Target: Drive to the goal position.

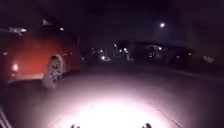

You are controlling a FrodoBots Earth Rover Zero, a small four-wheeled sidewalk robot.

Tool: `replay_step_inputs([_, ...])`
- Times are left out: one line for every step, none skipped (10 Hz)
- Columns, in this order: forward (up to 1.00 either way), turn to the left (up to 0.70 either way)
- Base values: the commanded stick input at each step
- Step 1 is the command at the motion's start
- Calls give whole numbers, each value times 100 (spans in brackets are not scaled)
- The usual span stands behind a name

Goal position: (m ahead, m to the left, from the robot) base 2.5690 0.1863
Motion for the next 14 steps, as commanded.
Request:
replay_step_inputs([50, 0])
replay_step_inputs([50, 0])
replay_step_inputs([50, 0])
replay_step_inputs([50, 0])
replay_step_inputs([50, 0])
replay_step_inputs([50, 0])
replay_step_inputs([50, 0])
replay_step_inputs([50, 0])
replay_step_inputs([50, 0])
replay_step_inputs([50, 0])
replay_step_inputs([50, 0])
replay_step_inputs([50, 0])
replay_step_inputs([50, 0])
replay_step_inputs([50, 0])
